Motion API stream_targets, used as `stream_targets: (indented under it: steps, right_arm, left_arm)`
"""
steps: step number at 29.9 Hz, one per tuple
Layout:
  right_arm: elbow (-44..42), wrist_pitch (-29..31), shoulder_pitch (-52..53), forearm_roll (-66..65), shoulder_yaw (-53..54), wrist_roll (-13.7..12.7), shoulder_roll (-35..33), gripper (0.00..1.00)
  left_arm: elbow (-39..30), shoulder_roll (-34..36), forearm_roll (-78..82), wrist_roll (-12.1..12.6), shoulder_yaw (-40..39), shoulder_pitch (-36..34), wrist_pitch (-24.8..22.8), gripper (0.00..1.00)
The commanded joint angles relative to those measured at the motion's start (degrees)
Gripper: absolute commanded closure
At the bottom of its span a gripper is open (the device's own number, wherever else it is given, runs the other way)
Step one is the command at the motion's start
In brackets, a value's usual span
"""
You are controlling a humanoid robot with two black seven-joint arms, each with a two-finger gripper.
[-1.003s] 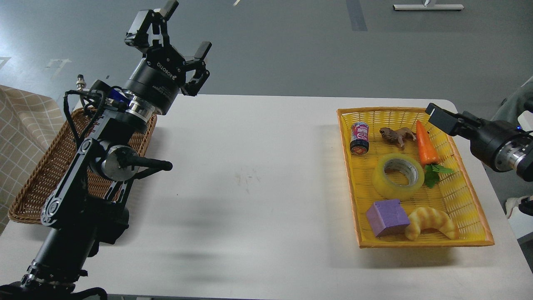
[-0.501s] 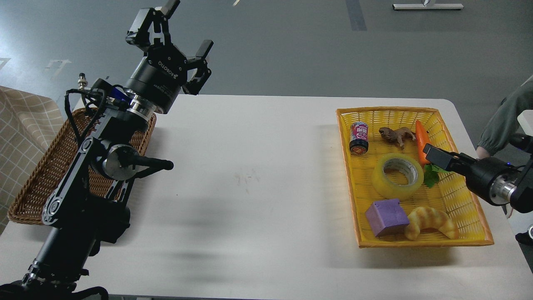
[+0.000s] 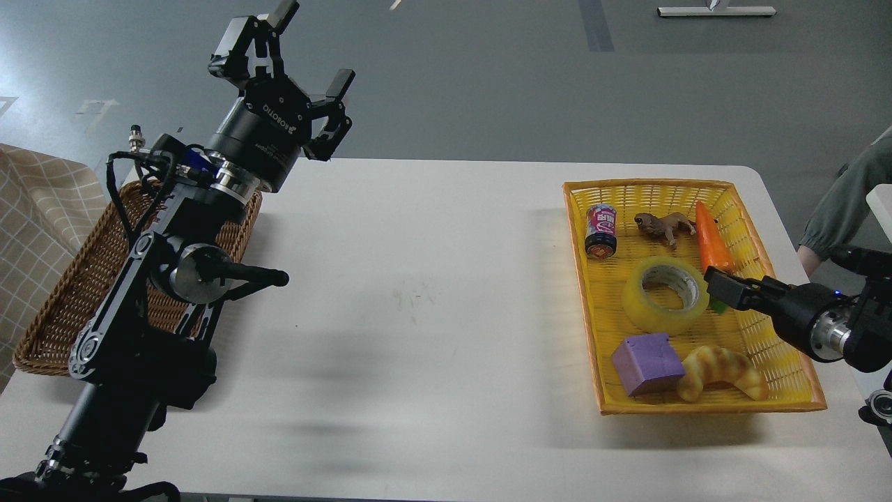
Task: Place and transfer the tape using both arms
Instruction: 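Swing the right gripper out and lower it into the yellow tray, then grasp the tape roll in the tray with the right gripper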
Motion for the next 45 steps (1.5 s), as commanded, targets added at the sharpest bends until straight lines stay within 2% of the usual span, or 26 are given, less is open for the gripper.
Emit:
stream_targets:
  steps: [1, 19, 24, 33, 45]
  right_arm:
    - [-0.36, 0.0, 1.0, -0.17, -1.66, 0.02, 0.28, 0.11]
    - [-7.39, -0.09, 9.26, -1.05, -9.3, 0.54, 3.71, 0.25]
    - [-7.48, -0.09, 9.43, -2.71, -10.01, 0.8, 3.71, 0.26]
    - [-7.48, -0.18, 9.35, -6.23, -11.59, 4.32, 3.36, 0.28]
    - [-7.39, -0.18, 9.08, -6.5, -11.59, 4.41, 3.09, 0.27]
  left_arm:
    - [0.06, -0.07, -0.07, 0.01, -0.01, -0.09, 0.0, 0.02]
    - [0.67, 0.19, -0.86, -0.08, -0.72, 0.0, -0.44, 0.02]
    - [0.76, 0.19, -0.94, -0.08, -0.72, 0.0, -0.44, 0.02]
    - [1.11, 0.19, -0.94, -0.17, -0.72, 0.0, -0.44, 0.02]
    - [1.11, 0.19, -0.86, -0.17, -0.72, 0.09, -0.26, 0.02]
